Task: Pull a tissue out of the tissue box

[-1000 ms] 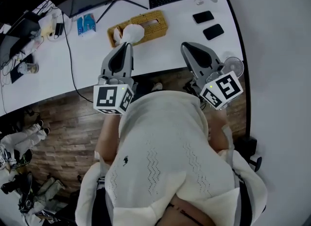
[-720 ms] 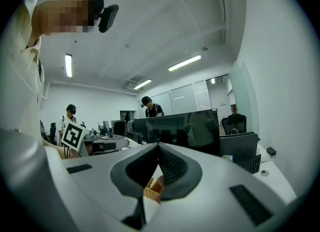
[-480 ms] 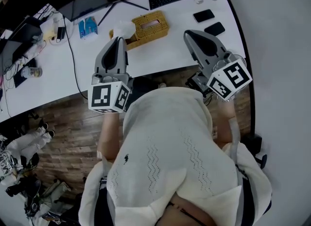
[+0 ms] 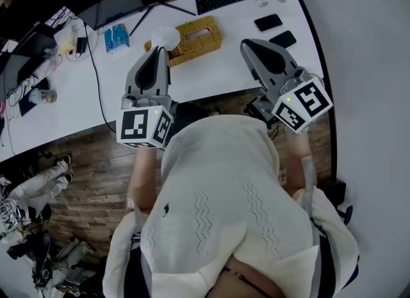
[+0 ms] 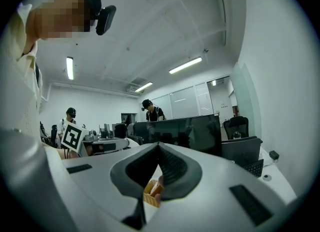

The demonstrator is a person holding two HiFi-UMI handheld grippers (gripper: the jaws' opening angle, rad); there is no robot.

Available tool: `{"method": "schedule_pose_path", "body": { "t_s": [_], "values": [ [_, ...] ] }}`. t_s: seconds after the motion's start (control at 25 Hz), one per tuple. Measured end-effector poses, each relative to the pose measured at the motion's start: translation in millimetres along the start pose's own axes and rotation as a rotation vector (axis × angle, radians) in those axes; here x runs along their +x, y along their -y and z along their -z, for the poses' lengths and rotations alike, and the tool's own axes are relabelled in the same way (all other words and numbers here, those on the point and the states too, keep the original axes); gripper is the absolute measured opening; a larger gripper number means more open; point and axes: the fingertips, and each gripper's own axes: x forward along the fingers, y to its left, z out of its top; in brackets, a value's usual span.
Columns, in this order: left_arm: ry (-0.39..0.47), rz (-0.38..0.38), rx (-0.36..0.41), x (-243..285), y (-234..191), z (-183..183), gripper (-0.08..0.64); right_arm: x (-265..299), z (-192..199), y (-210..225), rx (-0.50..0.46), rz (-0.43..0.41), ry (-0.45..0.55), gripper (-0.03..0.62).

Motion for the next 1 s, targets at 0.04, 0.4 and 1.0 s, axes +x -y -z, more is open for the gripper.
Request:
{"method": "schedule_pose_path", "body": {
  "t_s": [0.04, 0.4, 1.0],
  "values": [
    [0.000, 0.002, 0.001, 0.6, 1.1, -0.3, 0.014, -0.4, -0.5, -0.2, 0.001, -0.001, 0.002, 0.001],
    [-0.013, 0.008, 0.011, 0.1, 5.5, 1.9, 0.014, -3.6, -4.6, 0.7, 0.003, 0.008, 0.032, 0.000],
    [-0.037, 0.035, 0.003, 3.6, 9.7, 14.3, 0.014, -0.5, 6.8, -0.8, 0.000, 0.000, 0.007, 0.000]
  ]
}}
